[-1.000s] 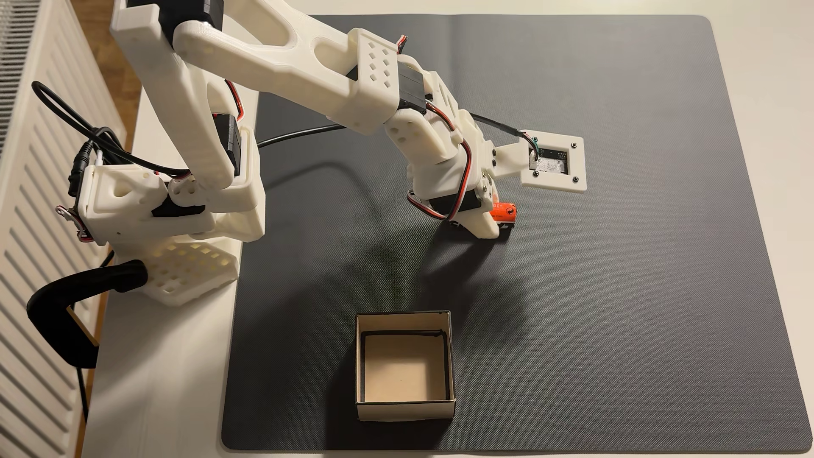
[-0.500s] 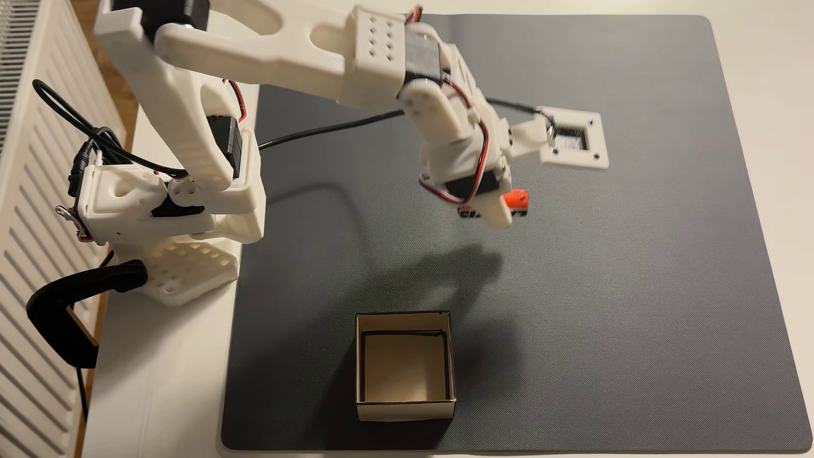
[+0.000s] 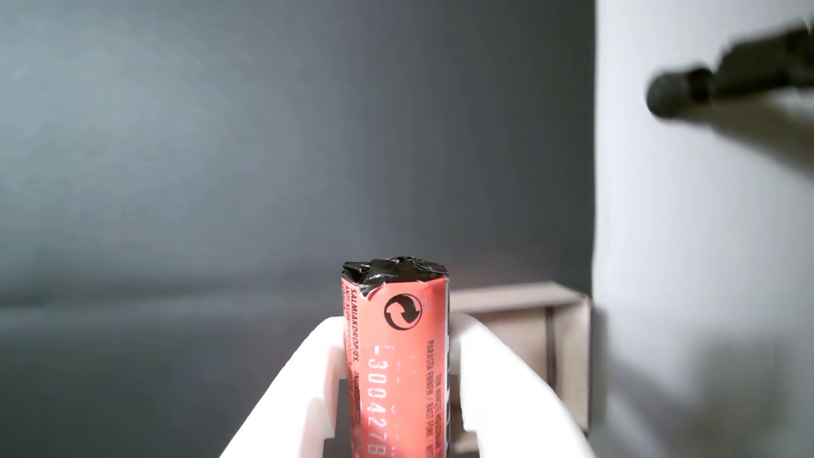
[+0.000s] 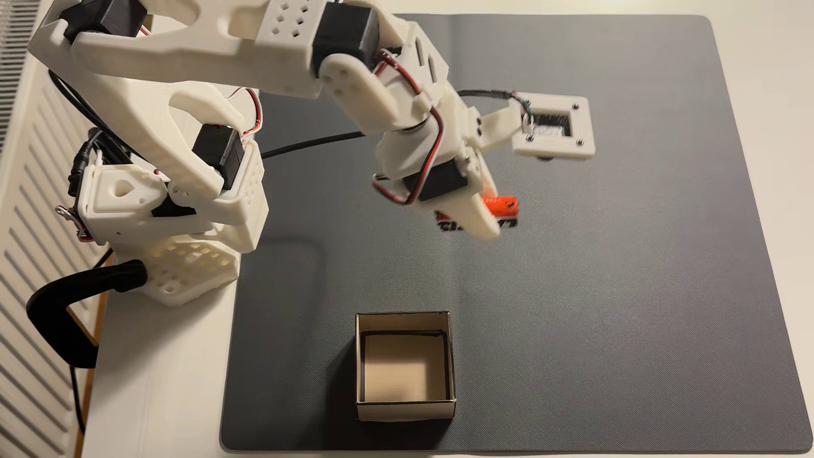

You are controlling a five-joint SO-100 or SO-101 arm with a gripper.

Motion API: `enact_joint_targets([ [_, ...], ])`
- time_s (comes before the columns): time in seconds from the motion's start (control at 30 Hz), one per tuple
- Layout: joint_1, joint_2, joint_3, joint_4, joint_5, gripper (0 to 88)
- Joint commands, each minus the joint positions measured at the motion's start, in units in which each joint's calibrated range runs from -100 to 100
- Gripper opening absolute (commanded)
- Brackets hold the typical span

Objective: Pick the red object and place it in the box

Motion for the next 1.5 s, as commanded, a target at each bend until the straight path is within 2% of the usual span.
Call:
enact_joint_targets([
  [0.0, 4.5, -1.9, -2.1, 1.8, 0.9, 0.7],
  [0.23, 12.2, -1.6, -1.1, 0.9, 3.2, 0.7],
  [0.47, 17.1, -2.3, 8.7, -5.1, 5.1, 0.7],
  [0.67, 16.6, -2.5, 17.5, -12.7, 5.3, 0.7],
  [0.93, 15.6, -2.4, 18.6, -13.7, 4.9, 0.8],
  [1.17, 15.6, -2.4, 18.6, -13.7, 4.9, 14.0],
  [1.47, 15.6, -2.5, 18.7, -13.0, 5.2, 15.3],
])
